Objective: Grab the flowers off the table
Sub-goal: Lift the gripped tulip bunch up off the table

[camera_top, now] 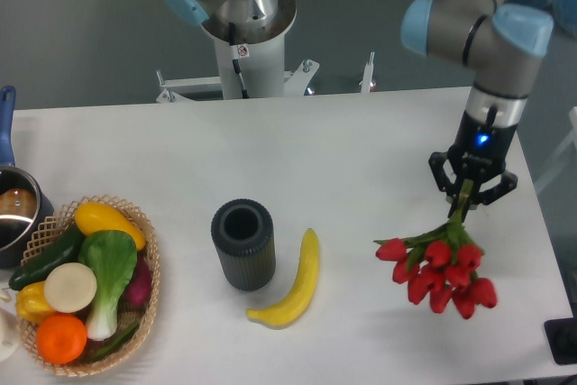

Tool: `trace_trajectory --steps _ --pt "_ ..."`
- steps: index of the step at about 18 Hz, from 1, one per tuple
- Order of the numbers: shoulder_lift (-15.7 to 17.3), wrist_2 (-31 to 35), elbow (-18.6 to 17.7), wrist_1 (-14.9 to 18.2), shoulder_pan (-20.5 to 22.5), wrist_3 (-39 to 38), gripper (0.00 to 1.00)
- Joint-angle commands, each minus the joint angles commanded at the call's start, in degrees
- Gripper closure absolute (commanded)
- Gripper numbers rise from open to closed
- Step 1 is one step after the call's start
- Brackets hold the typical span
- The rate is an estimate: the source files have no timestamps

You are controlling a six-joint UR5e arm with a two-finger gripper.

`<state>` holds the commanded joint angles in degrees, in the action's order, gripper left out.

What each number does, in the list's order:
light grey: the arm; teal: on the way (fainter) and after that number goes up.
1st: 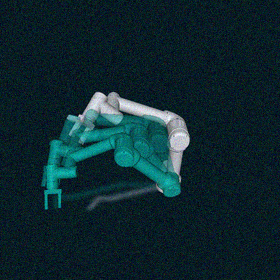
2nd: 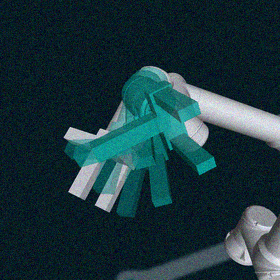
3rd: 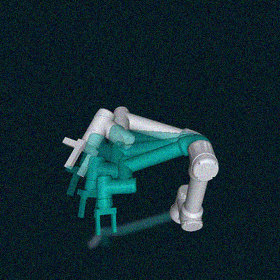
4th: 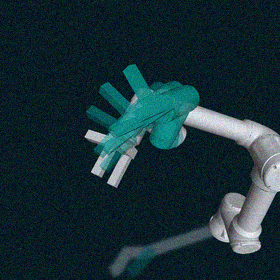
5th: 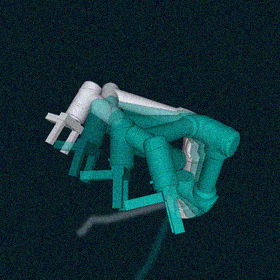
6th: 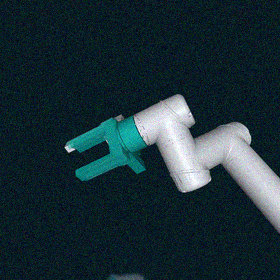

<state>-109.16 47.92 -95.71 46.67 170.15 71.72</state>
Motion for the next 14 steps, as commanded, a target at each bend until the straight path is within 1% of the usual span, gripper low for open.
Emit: trace_trajectory --steps 5,12,14 --pt "0.44 -10.55 -0.35 -0.09 3.34 -0.09 0.82" --pt "0.44 -13.73 -0.53 -0.18 4.57 0.0 0.82" --pt "0.88 -14.52 -0.88 -0.18 4.92 0.0 0.82"
